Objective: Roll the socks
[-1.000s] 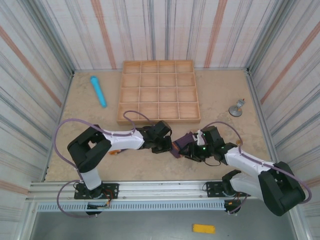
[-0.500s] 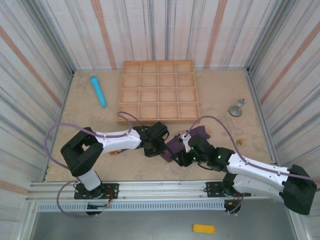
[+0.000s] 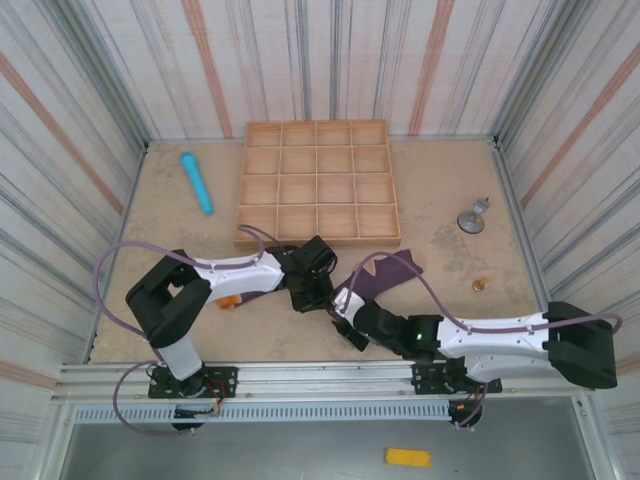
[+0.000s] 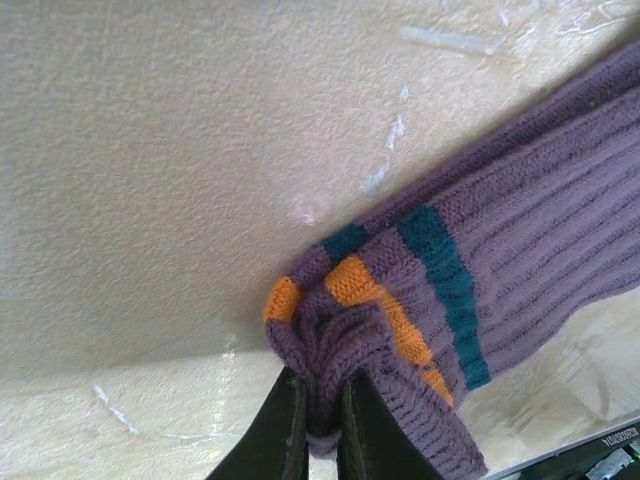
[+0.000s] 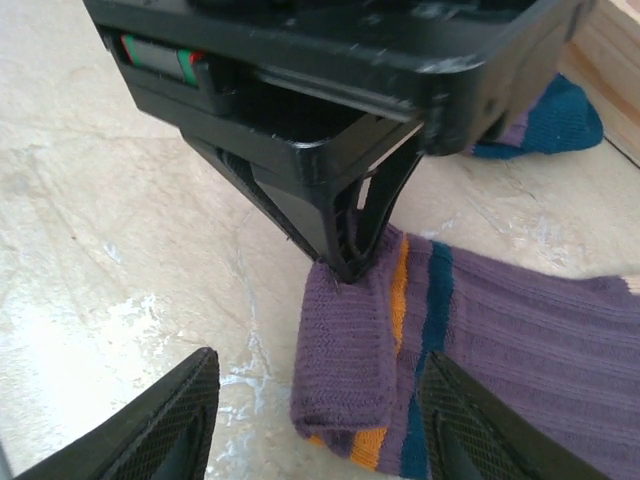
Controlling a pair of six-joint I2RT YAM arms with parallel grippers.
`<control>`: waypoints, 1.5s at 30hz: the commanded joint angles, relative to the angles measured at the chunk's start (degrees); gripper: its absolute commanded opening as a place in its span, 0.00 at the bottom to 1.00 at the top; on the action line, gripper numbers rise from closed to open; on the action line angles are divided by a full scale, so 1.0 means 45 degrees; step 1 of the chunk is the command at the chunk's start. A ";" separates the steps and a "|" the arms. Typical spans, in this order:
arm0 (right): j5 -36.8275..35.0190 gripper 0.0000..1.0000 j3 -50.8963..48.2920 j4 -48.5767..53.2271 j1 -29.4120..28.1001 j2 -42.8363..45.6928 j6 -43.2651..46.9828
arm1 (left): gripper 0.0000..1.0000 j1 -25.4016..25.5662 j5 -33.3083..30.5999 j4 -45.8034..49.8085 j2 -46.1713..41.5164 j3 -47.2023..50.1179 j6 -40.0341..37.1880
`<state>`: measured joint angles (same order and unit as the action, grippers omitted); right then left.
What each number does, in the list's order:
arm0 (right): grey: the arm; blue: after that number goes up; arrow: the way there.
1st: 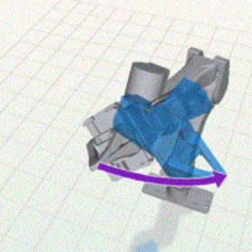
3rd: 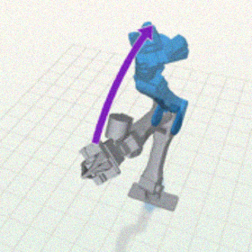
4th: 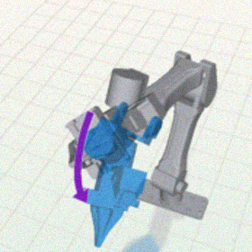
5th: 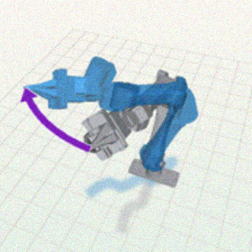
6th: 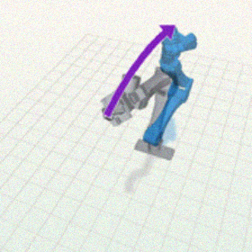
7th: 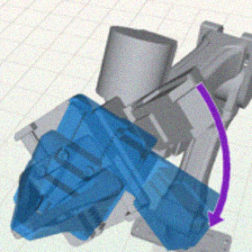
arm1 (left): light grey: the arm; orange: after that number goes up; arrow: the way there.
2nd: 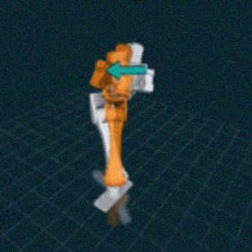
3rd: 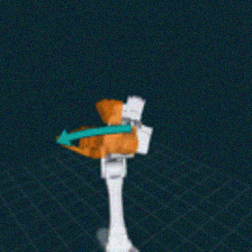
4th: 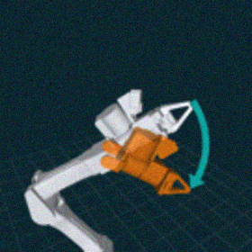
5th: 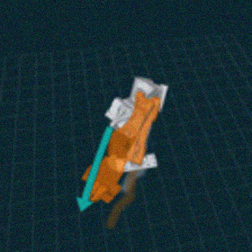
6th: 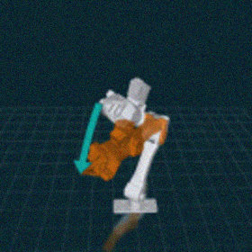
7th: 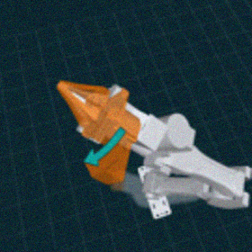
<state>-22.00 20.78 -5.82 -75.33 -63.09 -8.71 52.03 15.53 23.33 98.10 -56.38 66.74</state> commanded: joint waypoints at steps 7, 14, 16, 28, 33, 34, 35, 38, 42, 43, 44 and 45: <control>-0.1107 0.52 0.0256 -0.2069 -0.0467 -0.2280 0.0752 | 0.00 -0.0500 0.0328 0.0986 -0.0081 -0.0279 -0.0551; -0.1117 0.50 0.0441 -0.2853 -0.0415 -0.3628 0.0890 | 0.00 -0.0517 0.0546 0.0889 -0.0070 -0.0166 -0.0611; -0.1137 0.50 0.0502 -0.2959 -0.0374 -0.3890 0.0877 | 0.00 -0.0508 0.0565 0.0841 -0.0126 -0.0110 -0.0590; -0.1484 0.36 0.0422 -0.3151 0.0043 -0.4961 0.0097 | 0.00 -0.0761 0.1234 0.0635 -0.0190 0.0079 -0.0825; -0.1389 0.30 0.0705 -0.2850 0.0041 -0.5503 -0.0150 | 0.00 -0.0819 0.1267 0.0635 -0.0248 0.0109 -0.0816; -0.1379 0.29 0.0735 -0.2758 0.0041 -0.5552 -0.0295 | 0.00 -0.0835 0.1256 0.0605 -0.0258 0.0128 -0.0808; -0.1304 0.27 0.0730 -0.2718 0.0046 -0.5596 -0.0450 | 0.00 -0.0859 0.1275 0.0596 -0.0279 0.0108 -0.0808; -0.0995 0.22 0.0620 -0.2569 0.0058 -0.5530 -0.0910 | 0.00 -0.0937 0.1314 0.0596 -0.0282 0.0077 -0.0847; -0.0503 0.11 0.0569 -0.2167 0.0166 -0.5382 -0.1491 | 0.00 -0.0996 0.1214 0.0559 -0.0365 0.0156 -0.0819; -0.0310 0.04 0.0550 -0.2031 0.0223 -0.5294 -0.1643 | 0.00 -0.1016 0.1168 0.0490 -0.0408 0.0194 -0.0791; -0.0100 0.00 0.0552 -0.1911 0.0316 -0.5179 -0.1790 | 0.00 -0.1049 0.1135 0.0395 -0.0461 0.0265 -0.0736; 0.0157 0.00 0.0560 -0.1734 0.0450 -0.5076 -0.1945 | 0.00 -0.1054 0.1100 0.0282 -0.0503 0.0314 -0.0677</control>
<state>-26.70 23.83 -20.71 -74.48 -85.80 -13.43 47.40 19.97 25.21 97.93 -56.21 64.31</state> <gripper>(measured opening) 0.087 0.110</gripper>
